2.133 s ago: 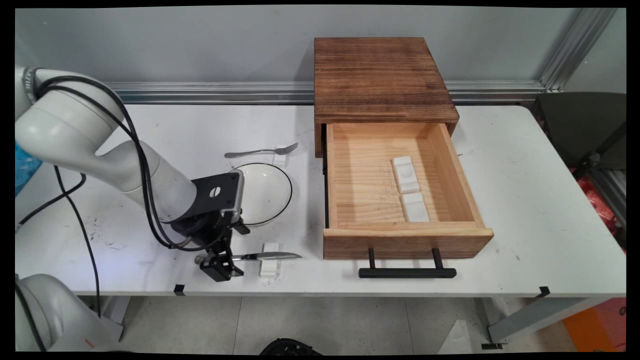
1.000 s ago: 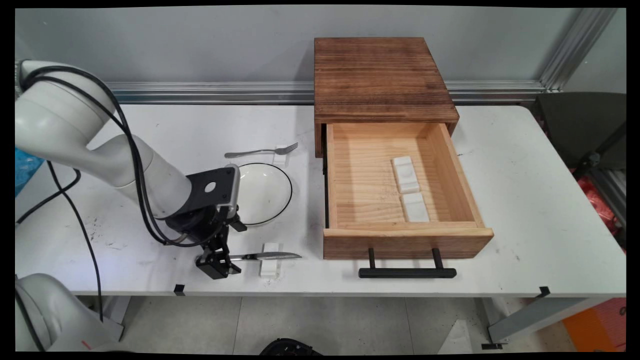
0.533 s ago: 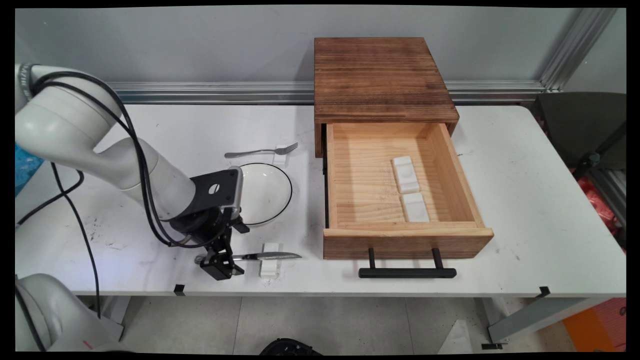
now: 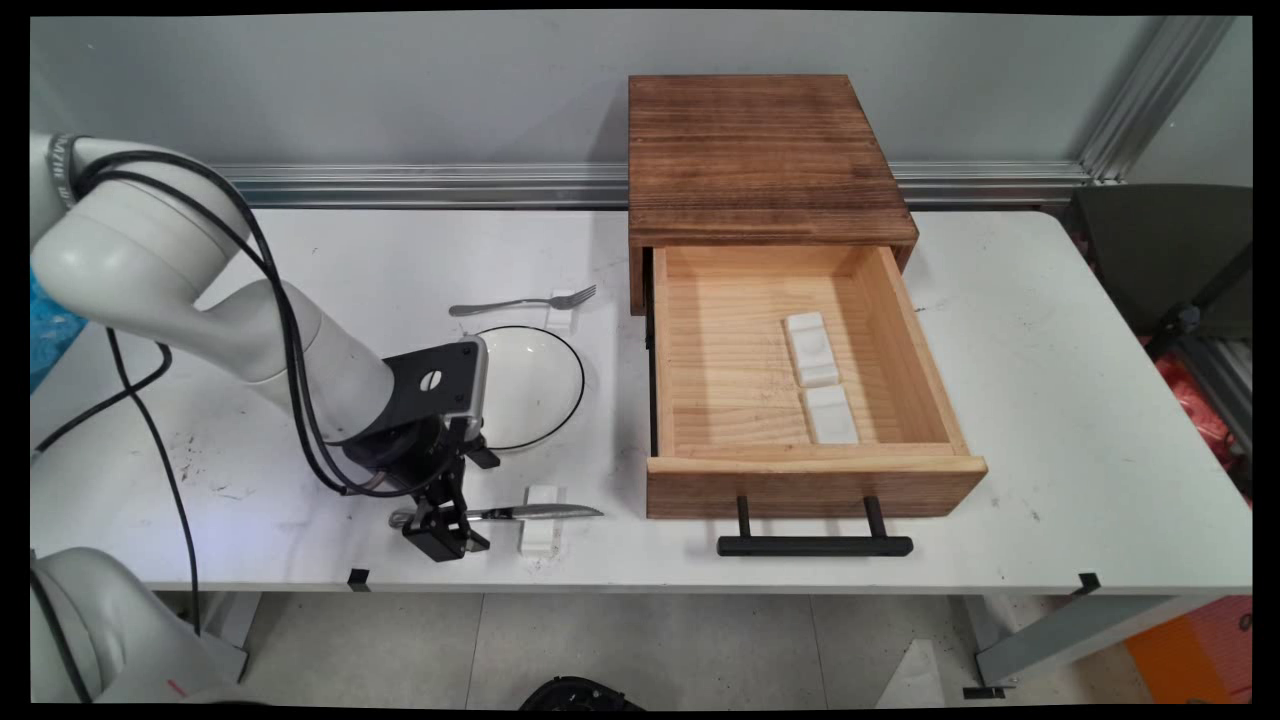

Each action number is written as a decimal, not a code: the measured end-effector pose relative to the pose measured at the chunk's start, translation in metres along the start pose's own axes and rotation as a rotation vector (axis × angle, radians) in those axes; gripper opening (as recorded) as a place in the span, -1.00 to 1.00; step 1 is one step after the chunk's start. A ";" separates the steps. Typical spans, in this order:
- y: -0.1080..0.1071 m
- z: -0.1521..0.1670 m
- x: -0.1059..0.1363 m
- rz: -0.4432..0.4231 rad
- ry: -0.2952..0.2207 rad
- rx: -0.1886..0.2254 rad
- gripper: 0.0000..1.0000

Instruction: Pick up the knife from the right of the white plate, then place the picked object into the drawer

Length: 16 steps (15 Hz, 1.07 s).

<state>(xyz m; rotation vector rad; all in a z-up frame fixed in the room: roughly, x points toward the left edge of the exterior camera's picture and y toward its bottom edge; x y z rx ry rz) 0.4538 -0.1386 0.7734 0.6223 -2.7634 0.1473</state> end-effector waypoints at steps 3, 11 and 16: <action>0.000 0.002 -0.001 -0.002 -0.001 -0.003 -1.00; 0.003 0.003 -0.002 -0.007 -0.001 -0.020 -1.00; 0.003 0.000 0.001 -0.008 0.003 -0.020 -1.00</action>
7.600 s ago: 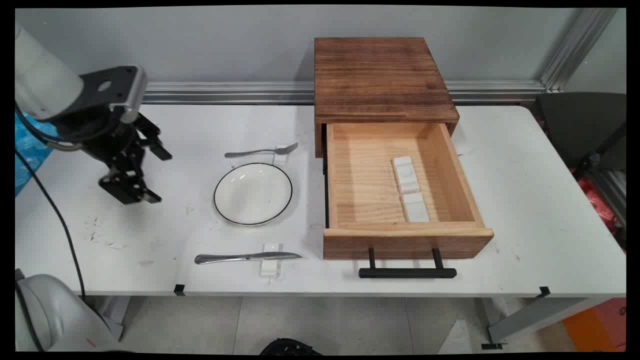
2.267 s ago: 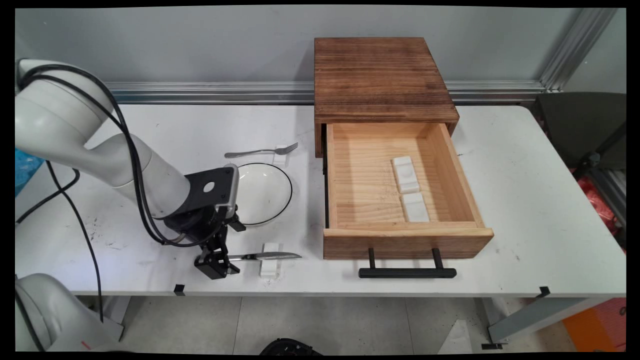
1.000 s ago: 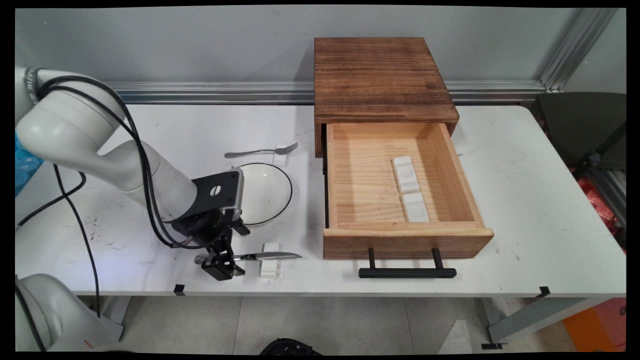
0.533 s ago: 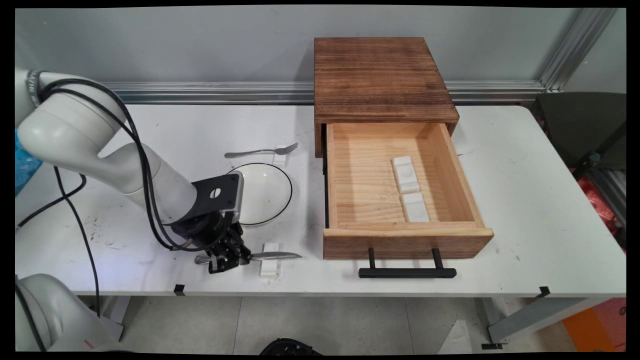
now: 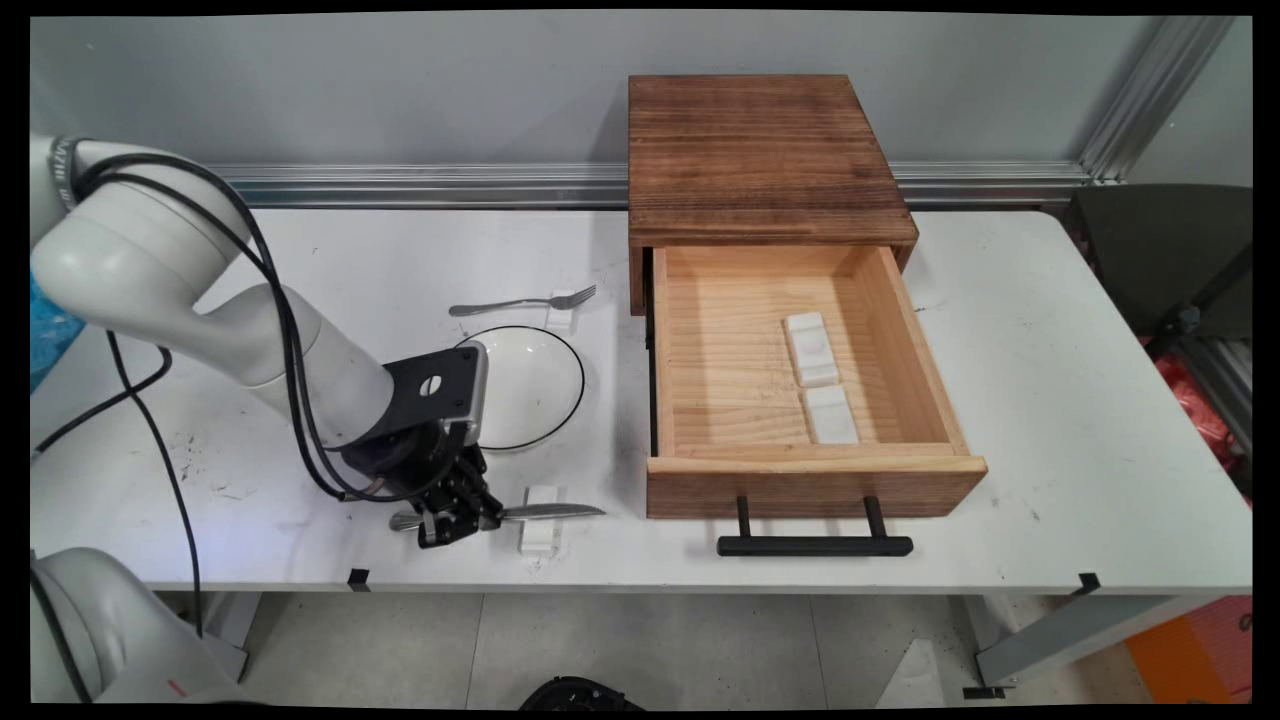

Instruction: Place the picked object into the drawer

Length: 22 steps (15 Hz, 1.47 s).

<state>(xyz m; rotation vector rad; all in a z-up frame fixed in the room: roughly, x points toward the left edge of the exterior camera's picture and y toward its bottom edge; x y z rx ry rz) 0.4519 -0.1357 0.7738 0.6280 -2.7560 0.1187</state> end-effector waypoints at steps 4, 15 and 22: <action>-0.001 -0.012 0.005 0.002 0.006 0.004 -1.00; -0.021 -0.079 0.012 0.047 -0.012 0.013 -1.00; -0.043 -0.122 0.028 0.069 -0.016 0.031 -1.00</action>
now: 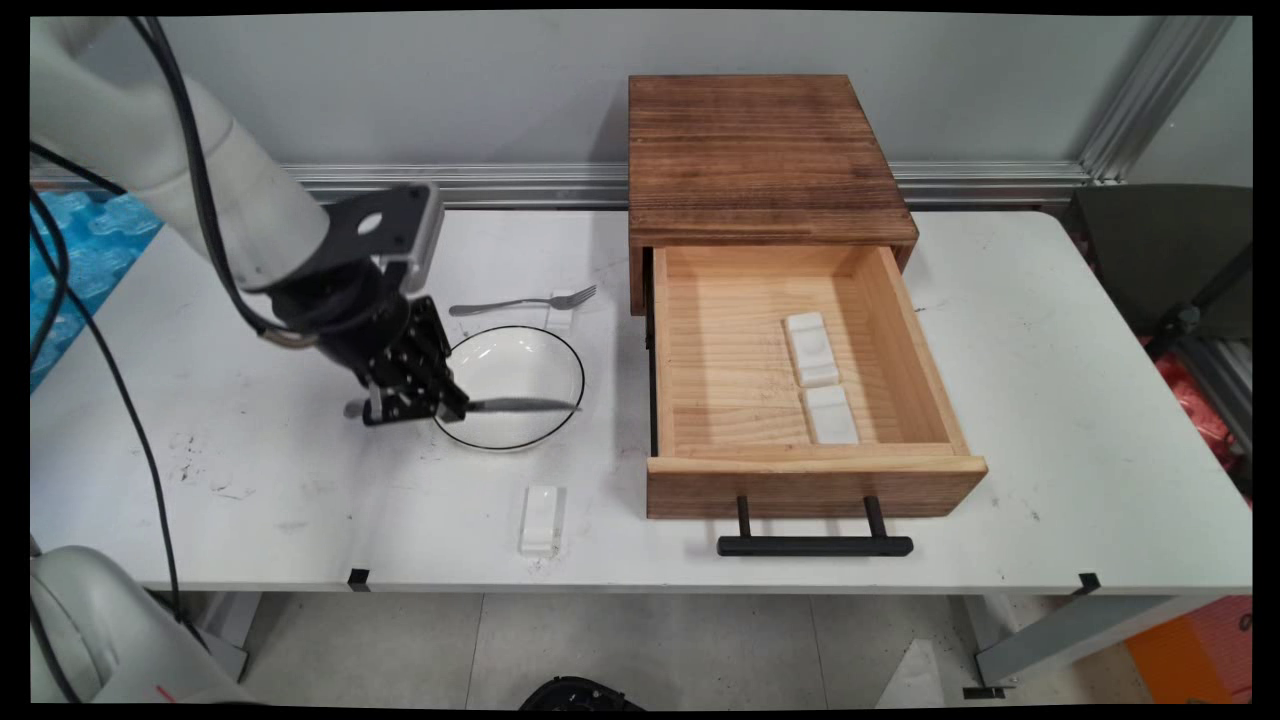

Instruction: Place the picked object into the drawer

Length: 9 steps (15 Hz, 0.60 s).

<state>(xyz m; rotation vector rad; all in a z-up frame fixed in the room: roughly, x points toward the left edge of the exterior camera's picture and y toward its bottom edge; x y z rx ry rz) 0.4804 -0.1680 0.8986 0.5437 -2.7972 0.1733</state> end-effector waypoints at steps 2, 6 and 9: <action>-0.007 -0.012 0.010 0.004 0.008 0.004 -1.00; -0.019 -0.029 0.036 0.010 0.036 0.011 -1.00; -0.028 -0.040 0.065 0.021 0.069 0.017 -1.00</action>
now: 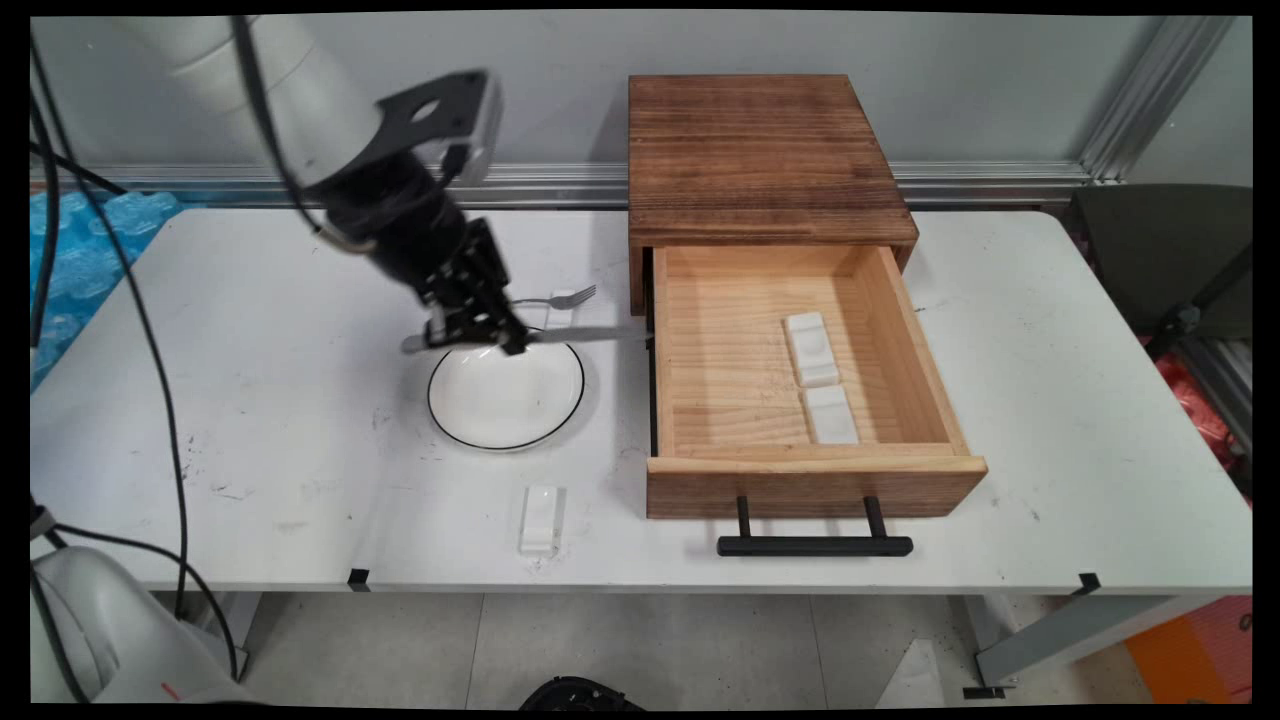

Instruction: Place the picked object into the drawer

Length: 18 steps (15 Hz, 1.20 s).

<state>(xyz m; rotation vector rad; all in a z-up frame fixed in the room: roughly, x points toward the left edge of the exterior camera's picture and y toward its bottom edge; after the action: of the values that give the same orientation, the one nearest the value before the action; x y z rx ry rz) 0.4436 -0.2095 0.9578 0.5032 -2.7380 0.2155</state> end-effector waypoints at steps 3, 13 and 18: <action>-0.008 -0.007 0.036 0.014 0.042 0.004 -1.00; -0.018 0.015 0.152 0.004 0.182 0.036 -1.00; -0.020 0.040 0.178 -0.001 0.196 0.051 -1.00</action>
<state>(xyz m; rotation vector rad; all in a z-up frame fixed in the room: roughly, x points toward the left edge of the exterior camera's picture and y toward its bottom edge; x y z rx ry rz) 0.2822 -0.2923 0.9872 0.4708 -2.5474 0.3179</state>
